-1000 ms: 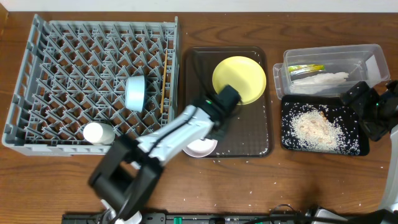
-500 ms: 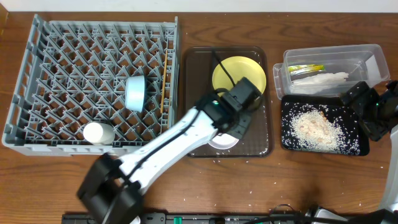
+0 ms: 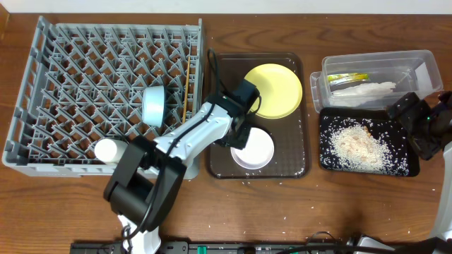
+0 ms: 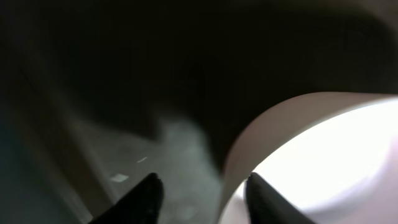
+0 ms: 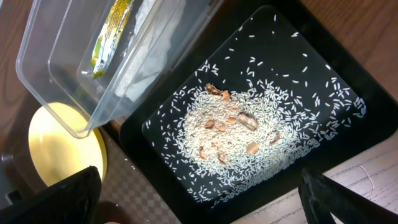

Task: Sort waste into correct bins and load items into the dishwasher
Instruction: 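Reach left gripper to the pink-white bowl and grasp its rim, then carry the pink-white bowl with left gripper over the dish rack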

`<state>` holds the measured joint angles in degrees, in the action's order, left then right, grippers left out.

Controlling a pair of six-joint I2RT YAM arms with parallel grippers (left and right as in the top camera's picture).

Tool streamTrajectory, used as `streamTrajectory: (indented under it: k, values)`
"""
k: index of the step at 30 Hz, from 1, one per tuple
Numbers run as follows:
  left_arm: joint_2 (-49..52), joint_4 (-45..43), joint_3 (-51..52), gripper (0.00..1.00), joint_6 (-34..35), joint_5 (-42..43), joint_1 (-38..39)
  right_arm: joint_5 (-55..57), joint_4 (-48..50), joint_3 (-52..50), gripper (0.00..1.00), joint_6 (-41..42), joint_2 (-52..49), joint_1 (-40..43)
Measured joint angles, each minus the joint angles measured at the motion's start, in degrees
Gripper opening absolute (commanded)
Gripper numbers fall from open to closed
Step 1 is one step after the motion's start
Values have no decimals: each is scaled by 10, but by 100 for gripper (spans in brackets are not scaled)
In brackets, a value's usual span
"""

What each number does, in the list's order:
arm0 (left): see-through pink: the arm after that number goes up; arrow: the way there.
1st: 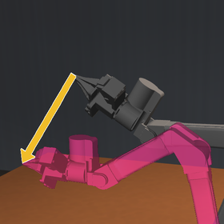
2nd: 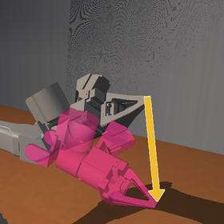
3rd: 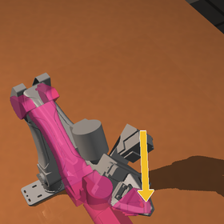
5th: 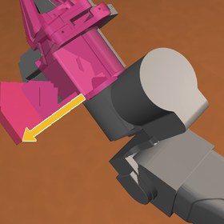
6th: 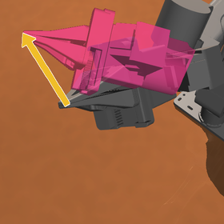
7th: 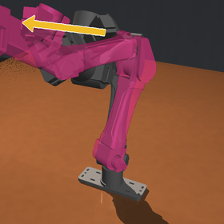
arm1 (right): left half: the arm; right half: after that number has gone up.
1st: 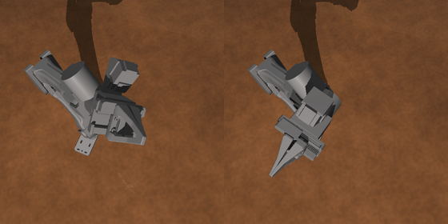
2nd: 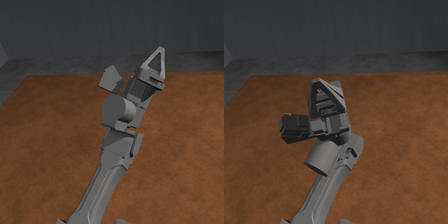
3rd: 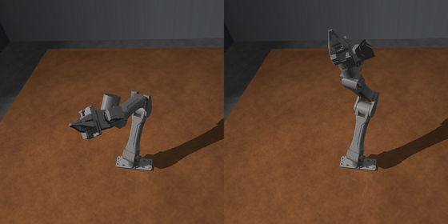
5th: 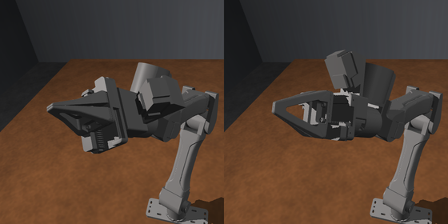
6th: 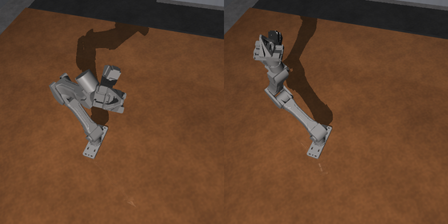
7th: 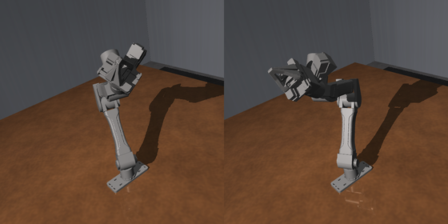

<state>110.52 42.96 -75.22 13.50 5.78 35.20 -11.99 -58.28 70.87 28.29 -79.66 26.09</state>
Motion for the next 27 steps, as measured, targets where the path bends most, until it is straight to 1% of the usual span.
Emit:
streamTrajectory:
  k: [5,7,9,14,18,19,20,23,26,27]
  values:
    - [17,-38,0,31,-20,66,2,0,0,0,99,0,0,0]
    - [24,-53,0,23,-26,80,2,0,0,0,99,0,0,0]
    - [37,-56,0,8,-30,89,2,0,0,0,99,0,0,0]
    - [46,-48,-2,8,-33,98,2,0,0,0,99,0,0,0]
    - [45,-11,-8,7,-32,100,2,0,0,0,99,0,0,0]
    - [38,17,-17,7,-33,93,0,0,0,0,99,0,0,0]
    - [26,31,-23,7,-33,83,-2,0,0,0,99,0,0,0]
    - [-40,63,-51,7,-33,18,-19,0,0,0,99,0,0,0]
    - [-163,84,-76,7,-46,-125,-57,0,0,0,99,0,0,0]
    - [-204,94,-80,7,-59,-198,-74,0,0,0,99,0,0,0]
